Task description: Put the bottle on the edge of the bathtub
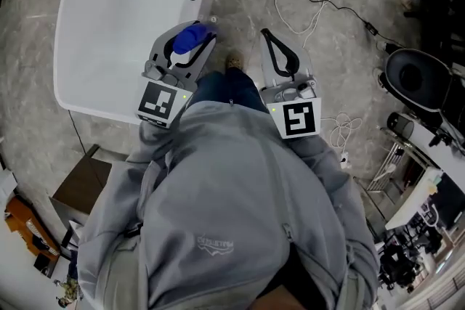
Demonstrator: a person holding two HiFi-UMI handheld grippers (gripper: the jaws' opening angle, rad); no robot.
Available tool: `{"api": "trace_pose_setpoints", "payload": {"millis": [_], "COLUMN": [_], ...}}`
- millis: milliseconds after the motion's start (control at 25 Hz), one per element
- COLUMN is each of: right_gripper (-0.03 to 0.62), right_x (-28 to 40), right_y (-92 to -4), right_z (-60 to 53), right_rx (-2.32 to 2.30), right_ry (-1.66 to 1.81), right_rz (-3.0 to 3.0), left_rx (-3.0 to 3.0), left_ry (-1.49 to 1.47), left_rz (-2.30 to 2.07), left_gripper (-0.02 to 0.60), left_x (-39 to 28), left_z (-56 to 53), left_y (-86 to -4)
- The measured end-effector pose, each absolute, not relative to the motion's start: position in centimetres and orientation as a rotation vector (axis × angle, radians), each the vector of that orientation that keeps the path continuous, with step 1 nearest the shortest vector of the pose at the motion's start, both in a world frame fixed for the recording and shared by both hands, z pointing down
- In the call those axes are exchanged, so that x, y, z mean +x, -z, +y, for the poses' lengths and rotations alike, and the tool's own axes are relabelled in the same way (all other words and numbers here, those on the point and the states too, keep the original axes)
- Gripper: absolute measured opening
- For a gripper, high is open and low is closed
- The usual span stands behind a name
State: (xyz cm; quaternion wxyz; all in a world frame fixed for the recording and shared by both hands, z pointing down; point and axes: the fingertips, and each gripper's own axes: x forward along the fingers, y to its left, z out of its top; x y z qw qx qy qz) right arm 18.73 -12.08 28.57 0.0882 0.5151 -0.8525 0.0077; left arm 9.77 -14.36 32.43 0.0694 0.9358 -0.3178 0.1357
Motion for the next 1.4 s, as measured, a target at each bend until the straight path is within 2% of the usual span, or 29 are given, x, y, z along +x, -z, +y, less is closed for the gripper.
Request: {"api": "trace_pose_setpoints", "payload": {"millis": [640, 1400], "right_gripper": [0.002, 0.002], "right_x": [12.4, 9.7], "right_y": [-35.7, -47.4], "right_z": [-17.6, -23.0], "right_rx": [1.475, 1.353], "right_ry": [-0.182, -0.266], "right_rz": [-2.583, -2.574], "left_rx": [2.876, 2.768], "left_ry": [-0.542, -0.569], "left_rz": [-0.873, -0.923], "left_gripper": [0.156, 0.156], "left_x": [7.1, 4.4], "left_z": [-18.4, -23.3], "left_y": [-37.0, -49.2]}}
